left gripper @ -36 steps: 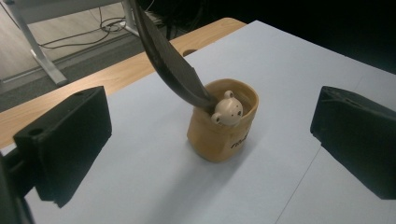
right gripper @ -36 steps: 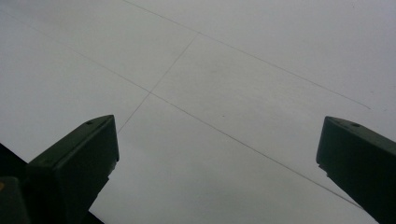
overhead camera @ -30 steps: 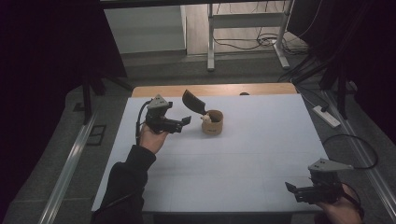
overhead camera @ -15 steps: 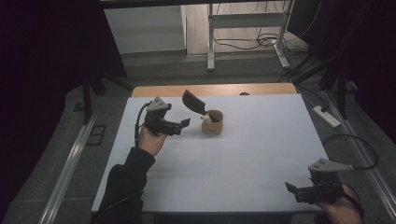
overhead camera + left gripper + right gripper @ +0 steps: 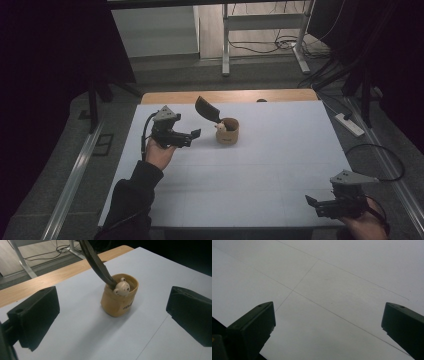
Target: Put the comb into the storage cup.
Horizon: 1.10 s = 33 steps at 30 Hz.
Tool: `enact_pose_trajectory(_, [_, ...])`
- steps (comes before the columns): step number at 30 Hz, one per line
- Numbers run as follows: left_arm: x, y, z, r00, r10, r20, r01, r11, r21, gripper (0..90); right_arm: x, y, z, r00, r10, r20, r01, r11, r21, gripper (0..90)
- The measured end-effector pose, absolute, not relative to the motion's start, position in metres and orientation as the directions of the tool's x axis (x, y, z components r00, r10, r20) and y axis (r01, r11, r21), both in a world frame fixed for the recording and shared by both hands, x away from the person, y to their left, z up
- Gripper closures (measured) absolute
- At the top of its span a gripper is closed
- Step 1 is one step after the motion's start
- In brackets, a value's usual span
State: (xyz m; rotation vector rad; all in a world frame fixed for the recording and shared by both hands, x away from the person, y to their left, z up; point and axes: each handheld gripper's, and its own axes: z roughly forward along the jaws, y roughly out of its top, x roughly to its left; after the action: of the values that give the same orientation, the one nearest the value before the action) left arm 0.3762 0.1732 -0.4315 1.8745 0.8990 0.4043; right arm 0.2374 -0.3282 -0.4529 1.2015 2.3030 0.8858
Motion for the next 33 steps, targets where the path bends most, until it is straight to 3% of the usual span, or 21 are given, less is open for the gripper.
enact_pose_trajectory(33, [0.346, 0.184, -0.434, 0.668, 0.735, -0.119, 0.425, -0.245, 0.871, 0.0, 0.237, -0.328, -0.453, -0.556, 0.829, -0.054, 0.576, 0.431, 0.694, 0.0])
